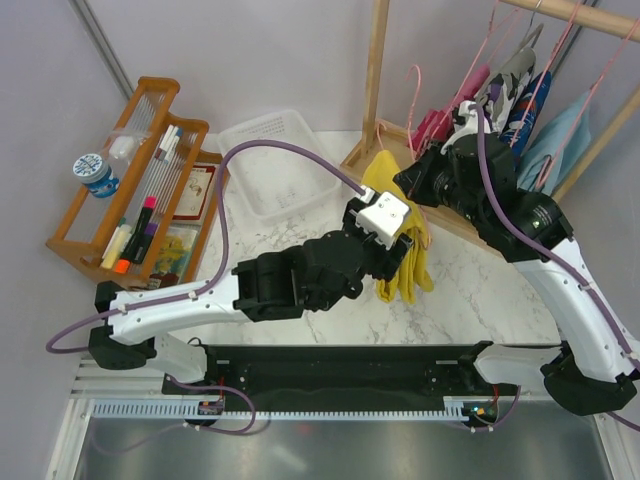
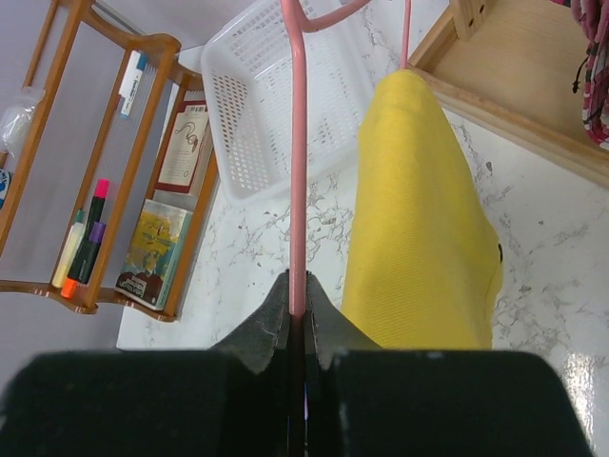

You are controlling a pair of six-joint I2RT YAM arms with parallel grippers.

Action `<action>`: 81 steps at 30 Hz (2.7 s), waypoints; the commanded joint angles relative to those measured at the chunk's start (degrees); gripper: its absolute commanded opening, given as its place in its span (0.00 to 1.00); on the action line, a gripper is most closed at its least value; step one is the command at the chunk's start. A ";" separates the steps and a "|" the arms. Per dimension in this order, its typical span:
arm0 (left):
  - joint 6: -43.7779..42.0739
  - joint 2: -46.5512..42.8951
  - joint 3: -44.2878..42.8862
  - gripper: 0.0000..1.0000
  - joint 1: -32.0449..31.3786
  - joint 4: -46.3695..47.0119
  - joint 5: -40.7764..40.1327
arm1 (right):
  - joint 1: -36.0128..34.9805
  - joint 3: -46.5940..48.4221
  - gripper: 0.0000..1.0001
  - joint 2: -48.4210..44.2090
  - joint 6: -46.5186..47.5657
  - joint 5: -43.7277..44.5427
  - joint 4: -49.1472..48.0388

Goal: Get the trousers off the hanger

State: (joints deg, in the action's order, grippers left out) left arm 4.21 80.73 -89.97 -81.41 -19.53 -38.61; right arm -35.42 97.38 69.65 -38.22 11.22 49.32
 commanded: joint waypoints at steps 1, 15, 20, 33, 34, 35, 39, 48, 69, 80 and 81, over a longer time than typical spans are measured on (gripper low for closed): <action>-2.97 1.71 -2.75 0.68 -0.16 3.35 -4.45 | -0.18 0.62 0.00 -3.64 -1.95 0.73 -9.59; -6.40 4.70 -1.87 0.68 0.02 8.01 -7.00 | -0.26 0.18 0.00 -6.10 -4.41 -0.23 -9.77; -6.58 5.32 -0.47 0.65 0.81 10.47 -7.62 | -0.26 0.26 0.00 -6.98 -4.76 -0.50 -9.68; 0.62 -4.69 9.80 0.68 2.92 14.17 -1.93 | -0.26 -3.86 0.00 -13.82 -6.52 -5.50 -14.07; 0.71 -5.40 10.17 0.73 2.92 13.73 -0.34 | -0.18 -4.30 0.00 -14.36 -6.61 -6.29 -14.77; 0.54 -6.36 10.34 0.74 2.92 13.29 1.50 | -0.26 -4.74 0.00 -14.97 -6.52 -6.74 -15.91; 2.91 -8.39 10.17 0.79 2.92 11.71 8.27 | -0.26 -7.90 0.00 -18.84 -6.52 -8.32 -19.96; 0.99 -3.57 2.09 0.87 1.43 6.10 8.76 | -0.35 -6.60 0.00 -18.41 -7.13 -9.55 -21.55; -12.11 4.87 -4.59 0.63 -1.56 11.26 -9.82 | -0.18 3.87 0.00 -15.24 -9.86 -8.32 -20.05; -17.11 9.27 -6.97 0.69 -1.56 18.90 -12.27 | -0.18 3.25 0.00 -16.21 -11.35 -8.85 -20.93; -19.65 9.79 -7.14 0.69 -1.56 21.79 -13.24 | -0.35 3.16 0.00 -16.38 -11.61 -9.02 -21.19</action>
State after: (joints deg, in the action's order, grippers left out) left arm -8.40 88.40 -94.30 -82.54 -6.33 -47.24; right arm -35.51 97.43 55.46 -49.78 2.66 41.34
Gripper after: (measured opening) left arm 0.698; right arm 0.079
